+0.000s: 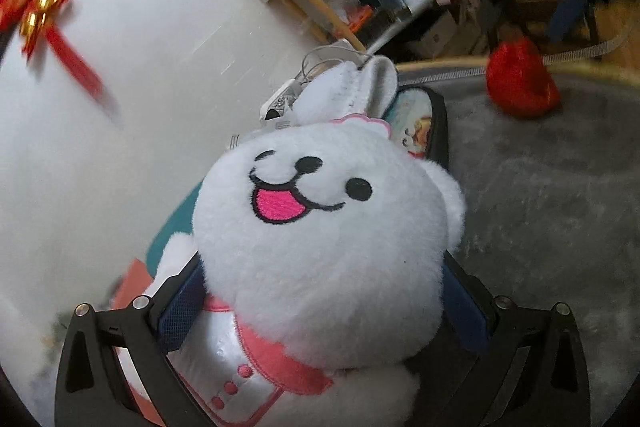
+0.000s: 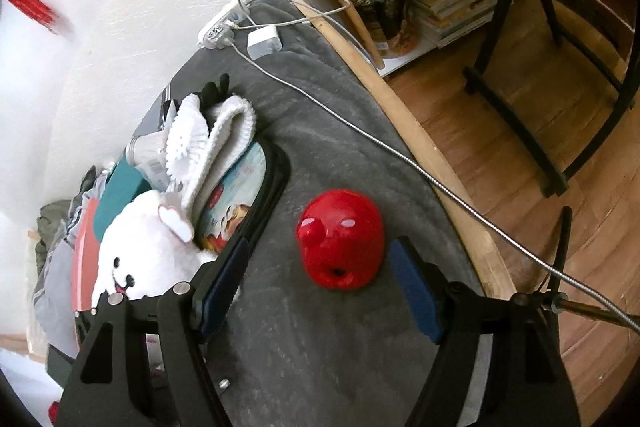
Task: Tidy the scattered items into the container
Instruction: 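Carry the bear toward the pink box with the left tool while the right grasps the pill bottle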
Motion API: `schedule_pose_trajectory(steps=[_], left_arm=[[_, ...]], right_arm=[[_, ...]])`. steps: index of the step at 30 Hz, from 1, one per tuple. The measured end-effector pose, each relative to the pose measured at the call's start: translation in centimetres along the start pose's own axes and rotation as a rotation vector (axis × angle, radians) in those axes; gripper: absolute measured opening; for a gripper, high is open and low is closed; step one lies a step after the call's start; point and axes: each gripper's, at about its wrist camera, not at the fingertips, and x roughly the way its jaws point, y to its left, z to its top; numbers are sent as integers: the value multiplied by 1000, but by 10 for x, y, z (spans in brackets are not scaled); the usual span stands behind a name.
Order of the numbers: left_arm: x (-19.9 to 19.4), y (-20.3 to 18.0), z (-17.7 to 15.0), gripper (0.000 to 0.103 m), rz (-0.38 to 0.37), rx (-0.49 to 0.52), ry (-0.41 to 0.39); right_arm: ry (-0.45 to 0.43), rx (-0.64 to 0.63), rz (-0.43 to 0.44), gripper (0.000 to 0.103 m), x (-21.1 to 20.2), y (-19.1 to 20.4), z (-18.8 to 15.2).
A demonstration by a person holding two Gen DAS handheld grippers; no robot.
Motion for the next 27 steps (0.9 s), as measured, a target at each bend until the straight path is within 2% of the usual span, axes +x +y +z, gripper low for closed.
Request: schedule_pose_trajectory(steps=[3,5,7,10,13,17,20,23,25,27], left_arm=[[8,2,14,102,-7,20,107],[4,14,22,93,-10,-41,138],[-4,21,26,86,21,-60,132],[-20,38,33,84,107,-108,91],[-41,73,38,84,145,-238,72],[-76,151,38,84,237,-442,24],[-91,212,27,84,300,-583,-10],[-89,273,-6,84,361,-728,13],[-78,301,-29,84,359,-811,49],[-59,330,-63,85,327,-931,110]], right_arm=[[3,13,14,74,-4,1,-1],[-5,17,30,74,-11,2,-4],[-17,10,39,74,-20,4,-9],[-37,-13,58,74,-34,9,-17],[-58,-42,71,74,-45,16,-23],[-69,-78,81,74,-49,27,-29],[-56,-106,80,74,-45,37,-33],[-40,-143,87,74,-40,50,-40],[-34,-177,94,74,-37,62,-47],[-30,-219,99,74,-34,75,-52]])
